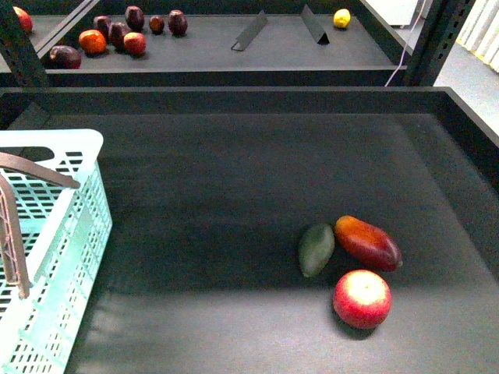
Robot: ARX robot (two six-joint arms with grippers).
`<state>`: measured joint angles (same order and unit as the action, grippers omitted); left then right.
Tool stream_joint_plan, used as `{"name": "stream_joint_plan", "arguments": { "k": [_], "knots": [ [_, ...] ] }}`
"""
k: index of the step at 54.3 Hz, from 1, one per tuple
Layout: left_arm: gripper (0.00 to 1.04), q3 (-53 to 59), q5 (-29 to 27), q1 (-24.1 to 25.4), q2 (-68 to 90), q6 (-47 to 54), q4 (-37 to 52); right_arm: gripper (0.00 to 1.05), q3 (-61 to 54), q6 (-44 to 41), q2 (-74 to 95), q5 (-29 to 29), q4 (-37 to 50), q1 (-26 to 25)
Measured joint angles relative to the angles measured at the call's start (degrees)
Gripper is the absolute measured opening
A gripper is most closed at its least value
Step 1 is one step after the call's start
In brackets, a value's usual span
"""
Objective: Pick apple with right arm and hold basket with left
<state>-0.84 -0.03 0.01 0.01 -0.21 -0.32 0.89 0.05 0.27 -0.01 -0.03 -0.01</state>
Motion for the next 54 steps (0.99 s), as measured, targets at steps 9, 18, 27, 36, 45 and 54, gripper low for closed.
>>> {"name": "stream_joint_plan", "arguments": {
  "k": [9, 18, 27, 36, 45, 54],
  "knots": [
    [0.98, 0.00, 0.00, 0.00, 0.00, 0.00, 0.00, 0.96, 0.02, -0.02, 0.00, 0.00, 0.00, 0.00],
    [0.98, 0.00, 0.02, 0.00, 0.00, 0.00, 0.00, 0.96, 0.00, 0.00, 0.00, 0.00, 0.00, 0.00],
    [0.98, 0.00, 0.00, 0.00, 0.00, 0.00, 0.00, 0.96, 0.00, 0.00, 0.00, 0.00, 0.00, 0.00],
    [0.98, 0.00, 0.02, 0.00, 0.00, 0.00, 0.00, 0.96, 0.00, -0.02, 0.00, 0.00, 0.00, 0.00],
    [0.98, -0.02, -0.02, 0.00, 0.09, -0.20, -0.11, 0.96, 0.00, 0.00, 0.00, 0.00, 0.00, 0.00],
    [0.98, -10.25, 5.20, 5.33, 22.21, -19.87, -16.33, 0.96, 0.00, 0.00, 0.00, 0.00, 0.00, 0.00]
  ]
}}
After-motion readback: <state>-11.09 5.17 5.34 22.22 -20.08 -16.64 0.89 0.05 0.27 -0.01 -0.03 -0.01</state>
